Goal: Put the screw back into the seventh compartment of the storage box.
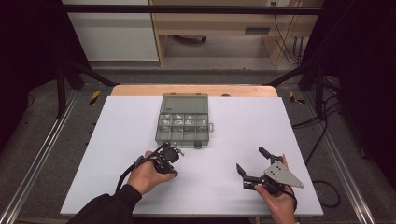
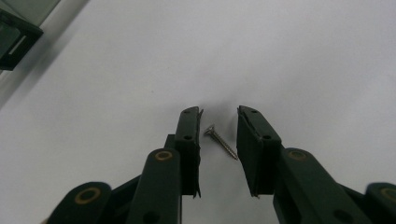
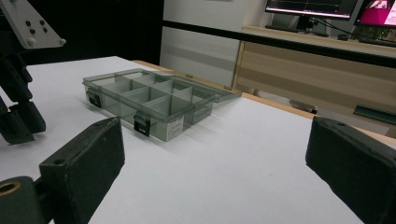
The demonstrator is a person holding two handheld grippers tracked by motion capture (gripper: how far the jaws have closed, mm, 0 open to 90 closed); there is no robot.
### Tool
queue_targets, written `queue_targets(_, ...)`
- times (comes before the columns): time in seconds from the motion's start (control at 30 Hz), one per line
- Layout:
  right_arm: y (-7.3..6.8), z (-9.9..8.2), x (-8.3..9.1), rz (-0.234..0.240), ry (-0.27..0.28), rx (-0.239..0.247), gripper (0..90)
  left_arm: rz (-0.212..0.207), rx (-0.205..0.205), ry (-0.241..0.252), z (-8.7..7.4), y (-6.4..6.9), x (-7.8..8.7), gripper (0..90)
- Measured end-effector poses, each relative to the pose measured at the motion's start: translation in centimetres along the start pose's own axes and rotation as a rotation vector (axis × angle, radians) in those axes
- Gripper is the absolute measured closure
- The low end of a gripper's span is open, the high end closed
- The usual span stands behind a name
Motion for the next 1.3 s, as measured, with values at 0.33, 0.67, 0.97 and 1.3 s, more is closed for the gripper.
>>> queue_targets(0.33, 0.0, 0.0, 0.0, 0.000, -0.003, 0.001, 4.6, 0.000, 0.000, 0.000, -0.1, 0.0, -0.1, 80.4)
queue_targets(0.67, 0.0, 0.0, 0.0, 0.000, -0.003, -0.001, 4.6, -0.004, -0.014, 0.003, -0.1, 0.0, -0.1, 84.1)
queue_targets(0.97, 0.0, -0.1, 0.0, 0.001, -0.007, -0.002, 4.6, -0.013, -0.016, 0.016, -0.1, -0.2, 0.2, 87.6)
queue_targets(1.3, 0.0, -0.1, -0.1, 0.002, -0.008, 0.000, 4.6, -0.004, -0.003, 0.096, 1.3, -0.7, 1.5, 87.7)
Point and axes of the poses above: each handheld gripper's, and its own axes: x roughly backward along the jaws, z roughly out of its top, y roughly to its right, the point moved 4 cm from there along -x, roughly forward along the jaws, and after that the axes turned 12 degrees about y, right-handed, at the moved point
